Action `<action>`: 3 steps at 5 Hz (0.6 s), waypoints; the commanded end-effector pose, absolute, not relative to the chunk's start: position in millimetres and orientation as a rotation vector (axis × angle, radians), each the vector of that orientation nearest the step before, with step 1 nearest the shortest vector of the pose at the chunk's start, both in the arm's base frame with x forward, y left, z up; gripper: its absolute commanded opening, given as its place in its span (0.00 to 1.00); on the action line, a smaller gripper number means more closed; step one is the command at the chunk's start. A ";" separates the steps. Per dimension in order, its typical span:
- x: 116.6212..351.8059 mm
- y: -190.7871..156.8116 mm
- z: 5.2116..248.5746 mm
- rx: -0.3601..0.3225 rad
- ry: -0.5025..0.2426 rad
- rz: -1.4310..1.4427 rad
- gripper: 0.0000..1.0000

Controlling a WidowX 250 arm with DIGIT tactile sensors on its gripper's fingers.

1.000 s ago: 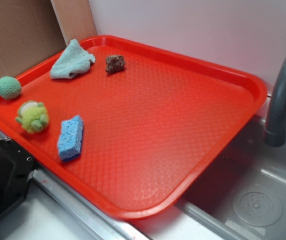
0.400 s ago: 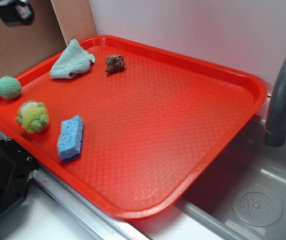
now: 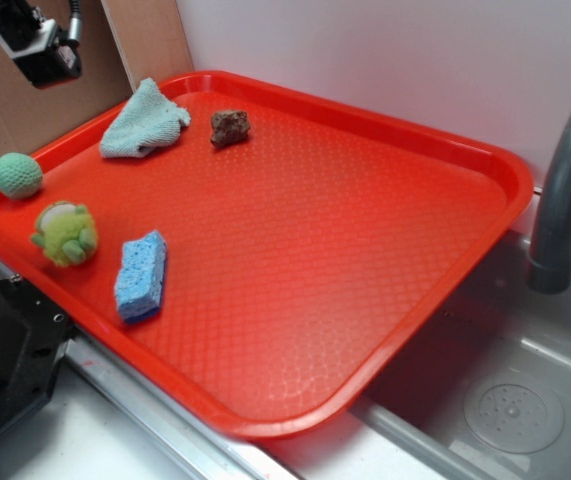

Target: Grab the green ball.

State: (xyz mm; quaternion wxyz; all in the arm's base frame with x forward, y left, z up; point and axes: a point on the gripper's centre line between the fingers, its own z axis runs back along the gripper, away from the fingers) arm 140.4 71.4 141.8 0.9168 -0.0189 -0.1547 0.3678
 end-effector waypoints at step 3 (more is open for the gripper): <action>147.6 137.4 101.9 0.136 -0.282 1.263 1.00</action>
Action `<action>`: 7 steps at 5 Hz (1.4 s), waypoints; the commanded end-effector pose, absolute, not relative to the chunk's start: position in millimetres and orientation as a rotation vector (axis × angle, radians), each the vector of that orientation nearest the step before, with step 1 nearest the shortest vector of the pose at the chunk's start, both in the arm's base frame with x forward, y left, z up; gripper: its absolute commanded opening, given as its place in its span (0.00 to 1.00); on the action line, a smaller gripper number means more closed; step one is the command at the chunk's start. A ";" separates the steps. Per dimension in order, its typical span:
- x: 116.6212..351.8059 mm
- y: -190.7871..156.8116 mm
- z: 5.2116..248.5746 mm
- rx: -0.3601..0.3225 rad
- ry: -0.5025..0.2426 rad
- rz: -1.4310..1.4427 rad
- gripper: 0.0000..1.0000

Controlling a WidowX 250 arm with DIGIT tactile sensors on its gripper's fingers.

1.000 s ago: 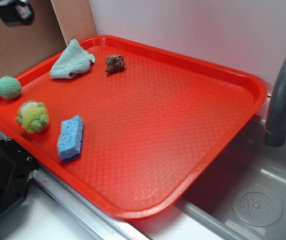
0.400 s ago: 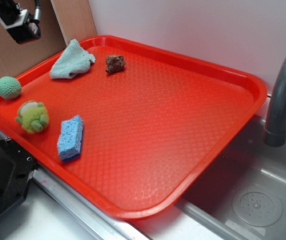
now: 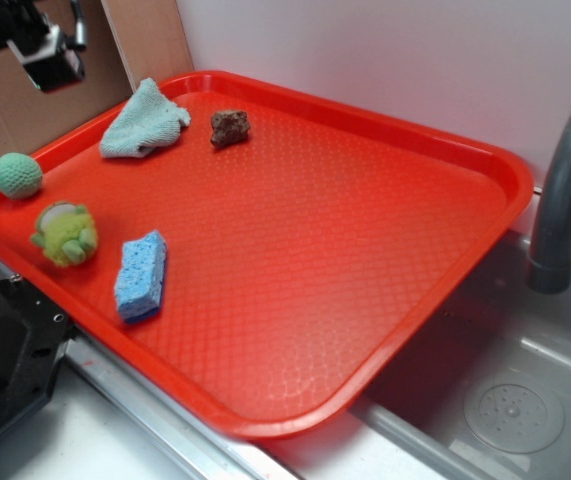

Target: Grab the green ball.

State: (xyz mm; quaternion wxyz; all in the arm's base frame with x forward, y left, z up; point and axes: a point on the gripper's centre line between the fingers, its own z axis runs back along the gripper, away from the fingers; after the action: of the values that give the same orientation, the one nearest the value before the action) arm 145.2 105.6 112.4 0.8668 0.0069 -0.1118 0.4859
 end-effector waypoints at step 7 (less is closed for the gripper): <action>66.6 151.0 38.9 0.200 -0.275 1.322 1.00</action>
State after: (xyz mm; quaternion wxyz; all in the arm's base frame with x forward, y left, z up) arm 79.7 140.2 30.1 0.7879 0.0862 -0.1103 0.5997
